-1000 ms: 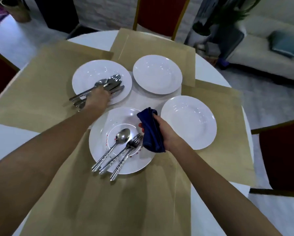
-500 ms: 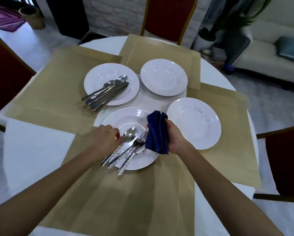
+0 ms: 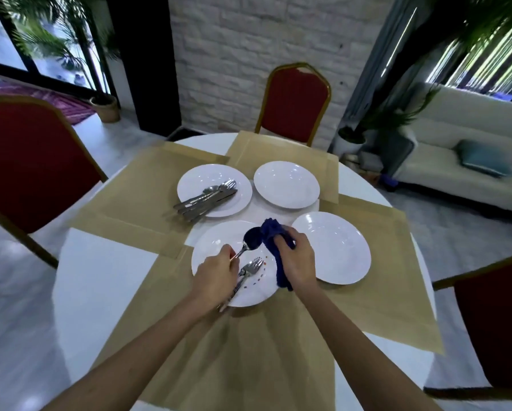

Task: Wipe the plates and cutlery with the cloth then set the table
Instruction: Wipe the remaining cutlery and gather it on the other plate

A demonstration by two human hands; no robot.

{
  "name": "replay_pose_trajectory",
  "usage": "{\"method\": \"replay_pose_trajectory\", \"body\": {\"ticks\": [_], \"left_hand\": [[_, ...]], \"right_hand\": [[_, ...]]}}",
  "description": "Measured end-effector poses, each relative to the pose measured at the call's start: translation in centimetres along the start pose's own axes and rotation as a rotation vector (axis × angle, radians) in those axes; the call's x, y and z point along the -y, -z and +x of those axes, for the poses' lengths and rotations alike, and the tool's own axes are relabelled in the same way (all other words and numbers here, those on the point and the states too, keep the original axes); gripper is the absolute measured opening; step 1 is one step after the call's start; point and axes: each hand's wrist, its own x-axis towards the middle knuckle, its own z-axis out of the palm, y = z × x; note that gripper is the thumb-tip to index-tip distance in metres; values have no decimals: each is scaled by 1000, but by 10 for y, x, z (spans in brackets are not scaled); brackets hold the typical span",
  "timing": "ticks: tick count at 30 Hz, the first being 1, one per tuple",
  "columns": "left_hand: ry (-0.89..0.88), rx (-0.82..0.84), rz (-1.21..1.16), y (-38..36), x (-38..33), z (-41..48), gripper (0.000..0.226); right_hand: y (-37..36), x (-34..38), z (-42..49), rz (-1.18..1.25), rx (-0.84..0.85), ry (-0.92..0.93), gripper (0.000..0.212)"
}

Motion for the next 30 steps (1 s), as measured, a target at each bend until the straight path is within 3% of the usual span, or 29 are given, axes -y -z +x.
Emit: {"method": "replay_pose_trajectory", "body": {"ticks": [3, 7, 11, 13, 16, 19, 21, 24, 30], "left_hand": [[-3, -41, -217, 10, -24, -14, 17], [-83, -107, -251, 22, -41, -24, 21], [-97, -103, -307, 31, -52, -27, 27], [-113, -74, -299, 32, -54, -31, 26], [-133, -23, -336, 33, -58, -34, 26], [-142, 45, -373, 37, -65, -32, 31], [-143, 56, -378, 37, -65, -30, 34], [-173, 50, -336, 37, -63, -30, 35], [-164, 106, -285, 45, -53, -28, 32]], "right_hand": [[3, 15, -3, -322, 29, 198, 29], [19, 32, 3, -459, -168, 273, 28], [22, 43, -3, -639, -141, 551, 28], [33, 46, 4, -571, -207, 406, 24], [51, 55, 9, 22, -304, 85, 10], [53, 70, -3, 574, -6, -275, 36], [57, 76, -15, 628, 195, -474, 64], [63, 74, -17, 563, 270, -485, 80], [81, 64, -4, 731, 156, -418, 65]]}}
